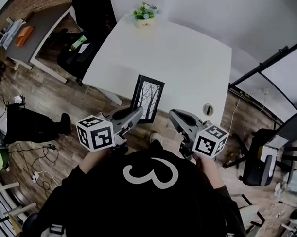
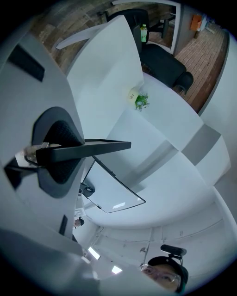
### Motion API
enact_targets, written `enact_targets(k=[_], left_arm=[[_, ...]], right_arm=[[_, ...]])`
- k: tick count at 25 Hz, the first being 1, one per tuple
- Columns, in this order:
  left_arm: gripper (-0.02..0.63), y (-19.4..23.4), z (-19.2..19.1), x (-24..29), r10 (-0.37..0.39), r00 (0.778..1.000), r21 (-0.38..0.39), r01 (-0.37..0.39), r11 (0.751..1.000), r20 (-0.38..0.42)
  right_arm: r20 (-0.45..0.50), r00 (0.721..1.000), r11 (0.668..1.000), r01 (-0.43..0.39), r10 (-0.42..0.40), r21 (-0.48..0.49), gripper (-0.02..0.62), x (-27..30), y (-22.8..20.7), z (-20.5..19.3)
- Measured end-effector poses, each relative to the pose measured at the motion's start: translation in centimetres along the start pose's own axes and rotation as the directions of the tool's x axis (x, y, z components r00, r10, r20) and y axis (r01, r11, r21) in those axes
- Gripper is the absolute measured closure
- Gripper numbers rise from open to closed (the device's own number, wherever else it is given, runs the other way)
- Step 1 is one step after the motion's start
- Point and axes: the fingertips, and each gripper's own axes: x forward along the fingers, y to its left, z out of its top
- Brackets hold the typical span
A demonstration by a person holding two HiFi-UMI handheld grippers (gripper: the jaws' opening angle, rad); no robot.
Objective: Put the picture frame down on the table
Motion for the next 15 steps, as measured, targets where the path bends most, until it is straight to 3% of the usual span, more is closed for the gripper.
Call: enact_targets(k=[15], left_arm=[[0.546,2.6,5.9,8.0,0.023,1.0,0.028,-0.024,0.999,0.02]], right_arm=[[0.011,1.0,0.999,-0.027,0.027,-0.041,0.571,2.0,-8.2,7.5]])
